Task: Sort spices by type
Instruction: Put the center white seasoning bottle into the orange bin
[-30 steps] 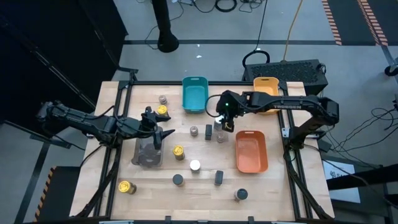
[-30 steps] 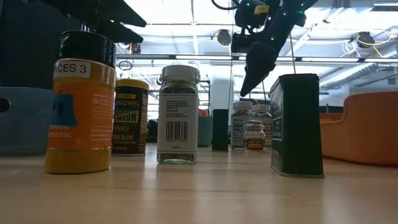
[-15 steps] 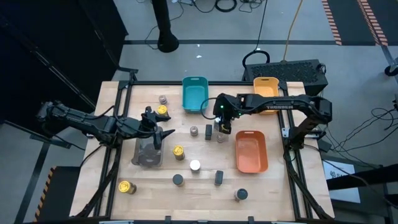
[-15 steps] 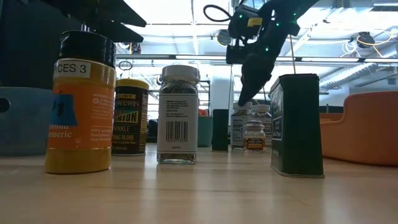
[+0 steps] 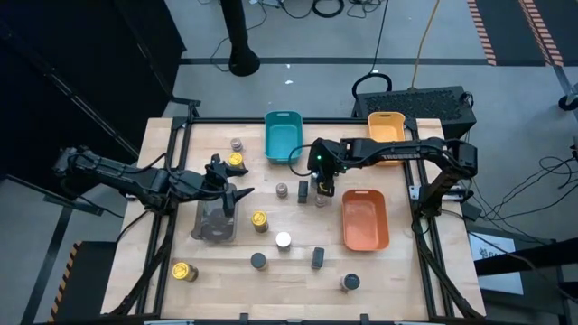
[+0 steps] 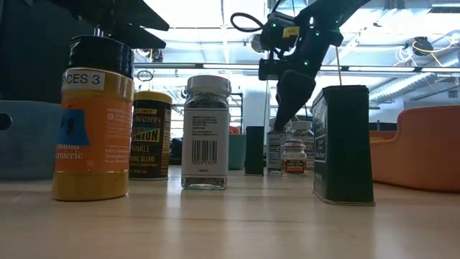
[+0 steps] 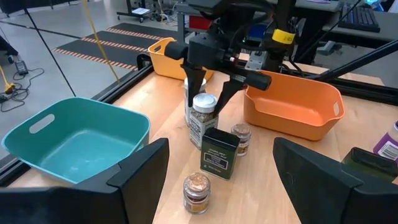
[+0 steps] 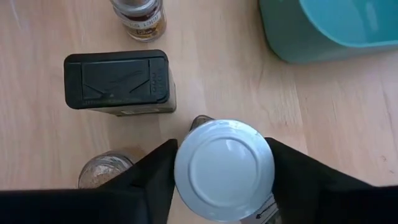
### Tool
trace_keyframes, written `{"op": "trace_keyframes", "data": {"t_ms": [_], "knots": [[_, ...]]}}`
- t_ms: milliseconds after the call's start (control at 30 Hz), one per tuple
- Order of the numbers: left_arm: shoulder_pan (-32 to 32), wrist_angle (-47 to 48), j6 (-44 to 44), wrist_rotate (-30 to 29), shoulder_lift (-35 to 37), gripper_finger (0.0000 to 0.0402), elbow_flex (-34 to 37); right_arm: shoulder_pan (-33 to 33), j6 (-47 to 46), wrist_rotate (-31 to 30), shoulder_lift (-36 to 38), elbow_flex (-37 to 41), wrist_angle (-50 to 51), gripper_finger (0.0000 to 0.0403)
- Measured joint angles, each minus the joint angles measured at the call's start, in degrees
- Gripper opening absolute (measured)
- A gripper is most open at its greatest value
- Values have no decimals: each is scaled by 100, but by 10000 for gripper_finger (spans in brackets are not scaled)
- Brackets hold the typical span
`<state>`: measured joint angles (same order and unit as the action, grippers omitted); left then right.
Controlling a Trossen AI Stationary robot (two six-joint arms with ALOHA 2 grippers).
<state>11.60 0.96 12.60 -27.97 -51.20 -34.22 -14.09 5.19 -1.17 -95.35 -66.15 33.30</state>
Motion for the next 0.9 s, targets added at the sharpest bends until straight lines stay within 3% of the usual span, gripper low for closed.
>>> {"op": "trace_keyframes", "data": {"t_ms": [367, 567, 900], "knots": [[0, 1, 9, 0, 0, 292, 0, 0, -154, 0, 194, -71, 114, 179], [0, -1, 11, 0, 0, 292, 0, 0, -191, -23, 547, -737, 738, 179], [0, -2, 17, 0, 0, 292, 0, -132, -1271, -35, 686, -2285, 2199, 179]]}}
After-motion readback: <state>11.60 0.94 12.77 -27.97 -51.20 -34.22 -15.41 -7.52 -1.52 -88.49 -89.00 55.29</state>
